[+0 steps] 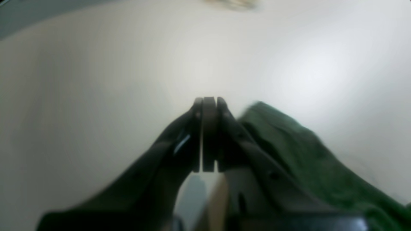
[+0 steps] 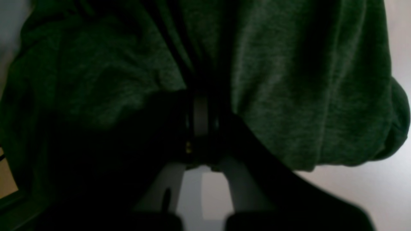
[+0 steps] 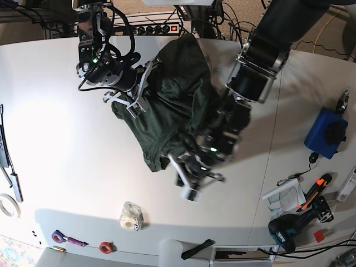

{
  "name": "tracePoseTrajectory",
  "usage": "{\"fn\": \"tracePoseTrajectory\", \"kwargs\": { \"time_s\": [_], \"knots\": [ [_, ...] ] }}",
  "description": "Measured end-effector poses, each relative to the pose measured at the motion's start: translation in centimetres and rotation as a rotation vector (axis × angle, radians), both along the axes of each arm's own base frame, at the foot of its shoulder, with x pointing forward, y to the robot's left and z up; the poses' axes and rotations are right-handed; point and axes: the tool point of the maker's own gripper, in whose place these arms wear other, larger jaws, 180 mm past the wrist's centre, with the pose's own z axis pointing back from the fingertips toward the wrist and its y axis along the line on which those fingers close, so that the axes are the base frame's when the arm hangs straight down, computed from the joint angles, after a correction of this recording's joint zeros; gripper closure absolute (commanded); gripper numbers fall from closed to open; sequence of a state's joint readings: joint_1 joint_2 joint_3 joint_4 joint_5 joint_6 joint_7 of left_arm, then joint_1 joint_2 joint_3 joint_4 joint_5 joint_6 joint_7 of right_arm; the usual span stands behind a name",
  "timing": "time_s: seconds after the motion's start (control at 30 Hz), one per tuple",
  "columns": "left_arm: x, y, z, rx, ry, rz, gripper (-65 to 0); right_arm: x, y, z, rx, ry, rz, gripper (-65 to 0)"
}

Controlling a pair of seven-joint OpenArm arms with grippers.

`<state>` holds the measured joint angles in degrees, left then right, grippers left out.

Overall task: Layout the t-shirt on the table in an organized manner, then fold the t-shirt properly
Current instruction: 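Press the folded bundle down with the left gripper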

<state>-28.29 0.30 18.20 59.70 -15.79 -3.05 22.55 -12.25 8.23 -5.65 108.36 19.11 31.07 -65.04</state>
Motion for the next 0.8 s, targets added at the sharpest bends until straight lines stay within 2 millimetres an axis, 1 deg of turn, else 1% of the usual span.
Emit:
{"fn": "tracePoseTrajectory", "kwargs": {
  "time_s": [0.03,0.07,0.1,0.17,0.2,0.23,0.3,0.37,0.43,0.5,0.57,0.67,0.73,0.8],
  "knots": [
    [0.1,0.9,-0.1,-0.044,0.033,0.015,0.0,0.0,0.0,0.0,0.0,0.0,0.0,0.0],
    [-0.4,1.5,-0.4,-0.085,0.075,-0.028,0.0,0.0,0.0,0.0,0.0,0.0,0.0,0.0],
    [-1.8,1.4,-0.5,-0.139,0.13,-0.146,0.0,0.0,0.0,0.0,0.001,0.0,0.0,0.0],
    [-6.6,0.5,0.7,-0.258,0.211,-0.483,0.0,0.0,0.0,0.0,0.002,0.002,0.0,0.0],
    [-8.5,0.6,1.2,-0.328,0.285,-0.556,0.0,0.0,0.0,0.0,-0.001,0.002,0.0,0.0],
    [-9.6,1.0,1.3,-0.39,0.361,-0.573,0.0,0.0,0.0,0.0,0.0,0.001,0.0,0.0],
    [-12.5,2.0,0.9,-0.459,0.476,-0.642,0.0,0.0,0.1,0.0,0.003,0.001,0.0,0.0],
    [-14.3,2.9,0.3,-0.539,0.527,-0.639,0.0,-0.1,0.0,0.0,0.003,0.003,0.0,0.0],
    [-16.3,4.1,-1.6,-0.536,0.593,-0.623,0.0,-0.1,0.0,-0.1,0.001,0.003,0.0,0.0],
    [-18.1,4.4,-3.0,-0.552,0.637,-0.606,0.0,-0.1,0.0,-0.1,0.0,0.003,0.0,0.0],
    [-19.4,3.3,-2.9,-0.591,0.626,-0.622,0.0,-0.1,0.0,-0.1,0.0,0.003,0.0,0.0],
    [-20.6,2.0,-2.6,-0.593,0.595,-0.634,0.0,-0.1,0.0,-0.1,0.0,0.003,0.0,0.0],
    [-20.6,1.7,-3.3,-0.516,0.548,-0.613,0.0,-0.1,0.0,-0.1,-0.001,0.003,0.0,0.0],
    [-19.6,1.4,-3.3,-0.446,0.466,-0.582,0.0,-0.1,0.0,-0.1,-0.001,0.003,0.0,0.0]
  ]
}}
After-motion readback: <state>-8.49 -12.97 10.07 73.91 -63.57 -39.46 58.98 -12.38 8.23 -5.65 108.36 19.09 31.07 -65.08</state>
